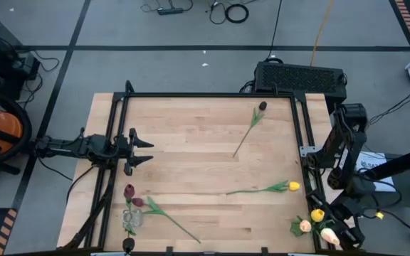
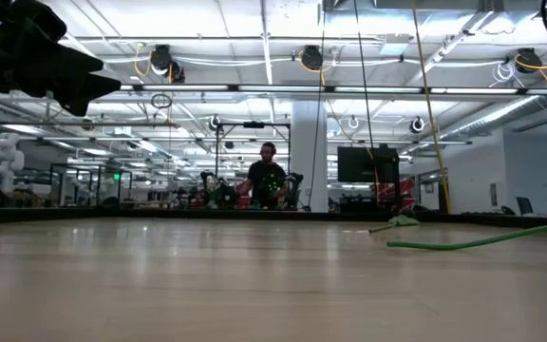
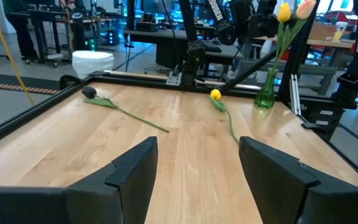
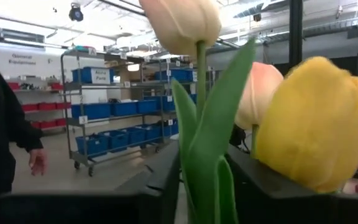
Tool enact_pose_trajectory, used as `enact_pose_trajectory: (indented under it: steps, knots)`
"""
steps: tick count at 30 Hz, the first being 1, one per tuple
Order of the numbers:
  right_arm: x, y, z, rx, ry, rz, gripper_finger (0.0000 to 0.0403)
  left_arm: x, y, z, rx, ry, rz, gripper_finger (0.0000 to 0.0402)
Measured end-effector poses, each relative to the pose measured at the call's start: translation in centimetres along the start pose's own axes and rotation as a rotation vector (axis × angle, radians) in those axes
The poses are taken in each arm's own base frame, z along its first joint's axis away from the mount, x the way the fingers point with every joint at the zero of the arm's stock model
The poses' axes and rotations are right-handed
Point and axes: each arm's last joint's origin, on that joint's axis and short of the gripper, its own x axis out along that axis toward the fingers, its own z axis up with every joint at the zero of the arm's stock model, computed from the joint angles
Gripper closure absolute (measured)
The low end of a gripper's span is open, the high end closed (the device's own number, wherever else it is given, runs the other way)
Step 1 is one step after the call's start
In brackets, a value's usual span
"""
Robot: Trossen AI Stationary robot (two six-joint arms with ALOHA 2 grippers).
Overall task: Sort flowers into vase by color
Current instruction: Put the pink tulip into the green vase, then put the black tulip into the transparent vase
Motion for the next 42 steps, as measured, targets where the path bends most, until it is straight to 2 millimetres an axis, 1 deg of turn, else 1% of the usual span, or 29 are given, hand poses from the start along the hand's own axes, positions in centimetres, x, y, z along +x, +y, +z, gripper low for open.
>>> enact_pose_trajectory:
  steps: [5, 9, 12, 18, 26, 38, 42]
  knots:
    - [-0.4, 0.0, 0.3, -0.036, 0.025, 0.017, 0.0256, 0.0, 0.0, 0.0, 0.0, 0.0, 0.0, 0.0169]
    - [-0.7, -0.1, 0.8, -0.038, 0.03, 0.031, 0.0234, 0.0, 0.0, 0.0, 0.0, 0.0, -0.001, 0.0169]
    - [-0.9, -0.4, 1.3, -0.026, 0.03, 0.009, 0.0225, 0.0, 0.0, 0.0, 0.0, 0.0, 0.0, 0.0169]
    - [-1.3, -0.9, 2.2, -0.006, 0.03, -0.008, 0.022, 0.0, 0.0, 0.0, 0.0, 0.0, 0.0, 0.0169]
    - [-2.3, -1.2, 2.7, -0.003, 0.082, 0.005, 0.022, 0.0, 0.0, 0.0, 0.0, 0.0, 0.0, 0.0169]
    - [-3.2, -2.5, 5.1, 0.101, 0.017, 0.025, 0.022, 0.0, 0.0, 0.0, 0.0, 0.0, 0.0, 0.0169]
    - [-3.3, -3.1, 5.7, 0.098, -0.007, 0.017, 0.022, 0.0, 0.0, 0.0, 0.0, 0.0, 0.0, 0.0169]
